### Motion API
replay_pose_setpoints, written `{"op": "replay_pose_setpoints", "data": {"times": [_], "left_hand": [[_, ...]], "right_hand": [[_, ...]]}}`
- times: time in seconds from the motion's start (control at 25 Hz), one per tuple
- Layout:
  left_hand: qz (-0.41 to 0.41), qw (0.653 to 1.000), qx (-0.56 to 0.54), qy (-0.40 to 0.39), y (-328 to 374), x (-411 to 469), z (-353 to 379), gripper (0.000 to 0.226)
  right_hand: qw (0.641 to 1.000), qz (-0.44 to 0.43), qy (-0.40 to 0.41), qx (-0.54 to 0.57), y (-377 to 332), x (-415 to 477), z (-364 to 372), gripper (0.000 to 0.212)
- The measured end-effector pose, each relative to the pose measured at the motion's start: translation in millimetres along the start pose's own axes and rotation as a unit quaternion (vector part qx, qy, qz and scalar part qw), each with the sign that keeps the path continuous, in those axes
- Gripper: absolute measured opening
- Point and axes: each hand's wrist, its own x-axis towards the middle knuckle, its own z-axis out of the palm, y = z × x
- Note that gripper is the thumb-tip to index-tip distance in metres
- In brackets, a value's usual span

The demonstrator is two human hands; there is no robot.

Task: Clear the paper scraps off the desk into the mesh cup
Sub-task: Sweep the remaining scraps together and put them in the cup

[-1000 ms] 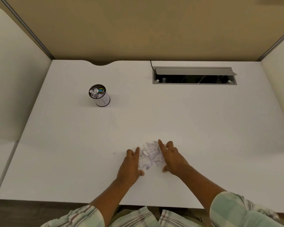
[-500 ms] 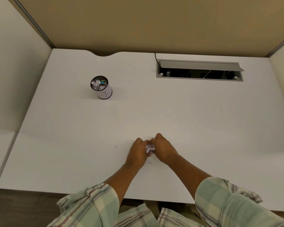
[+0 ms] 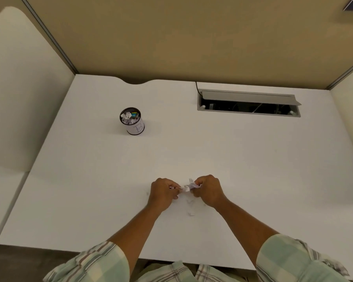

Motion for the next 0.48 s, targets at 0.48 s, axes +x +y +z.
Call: {"op": "replay_pose_setpoints", "data": {"times": [0.48], "left_hand": [[0.017,0.989,-0.104,0.106,76,49,-146,0.006]], "right_hand": [[0.992,-0.081,0.013,0.092,-181,54,-12,0.016]]}}
